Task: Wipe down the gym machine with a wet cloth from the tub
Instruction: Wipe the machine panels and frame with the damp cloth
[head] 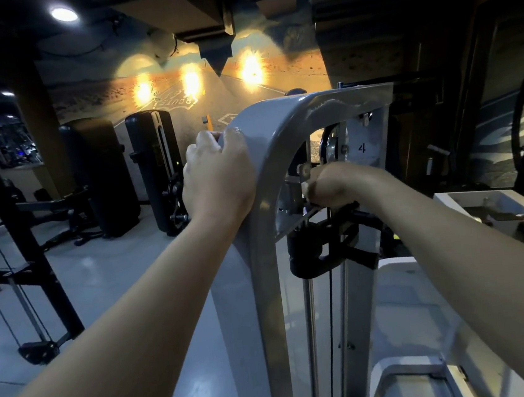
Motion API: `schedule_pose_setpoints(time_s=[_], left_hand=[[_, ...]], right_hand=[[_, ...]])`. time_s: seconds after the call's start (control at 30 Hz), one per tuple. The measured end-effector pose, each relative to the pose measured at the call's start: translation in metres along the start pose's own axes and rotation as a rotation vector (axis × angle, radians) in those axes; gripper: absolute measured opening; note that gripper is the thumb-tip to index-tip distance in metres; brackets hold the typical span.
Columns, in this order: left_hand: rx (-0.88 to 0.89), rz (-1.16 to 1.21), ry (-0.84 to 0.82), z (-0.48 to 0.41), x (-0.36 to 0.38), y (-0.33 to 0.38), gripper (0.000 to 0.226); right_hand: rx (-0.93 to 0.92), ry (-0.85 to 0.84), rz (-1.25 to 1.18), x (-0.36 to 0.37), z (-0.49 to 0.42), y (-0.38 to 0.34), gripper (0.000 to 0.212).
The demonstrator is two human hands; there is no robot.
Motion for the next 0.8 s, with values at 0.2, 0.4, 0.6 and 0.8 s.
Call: schedule_pose_setpoints(time_s=[0.2,0.4,0.6,0.8], left_hand=[[-0.002,0.003,-0.001,-0.002,0.002,-0.003,0.043],[0.011,0.006,0.016,-0.005,0.001,-0.002,0.042],[0.014,0.004,0.025,-0.005,0.001,-0.002,0.043],[-0.004,0.011,0.012,-0.002,0.003,-0.005,0.040]], right_hand=[[-0.048,0.153,-0.184,0.023,0.021,0.025,0.042],[0.008,0.086,-0.259,0.004,-0.014,0.009,0.022],[-0.069,0.177,-0.246,0.013,0.013,0.017,0.036],[-0.060,0.545,-0.549,0.038,0.059,0.024,0.044]])
Point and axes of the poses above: each hand's wrist, its own z-axis away from the middle knuckle, its own x-axis out of the palm, y = z × x, the point moved 5 cm from there along -z, towards the middle knuckle, and after that the axes turned 3 degrees about y, right-handed, at the moved point
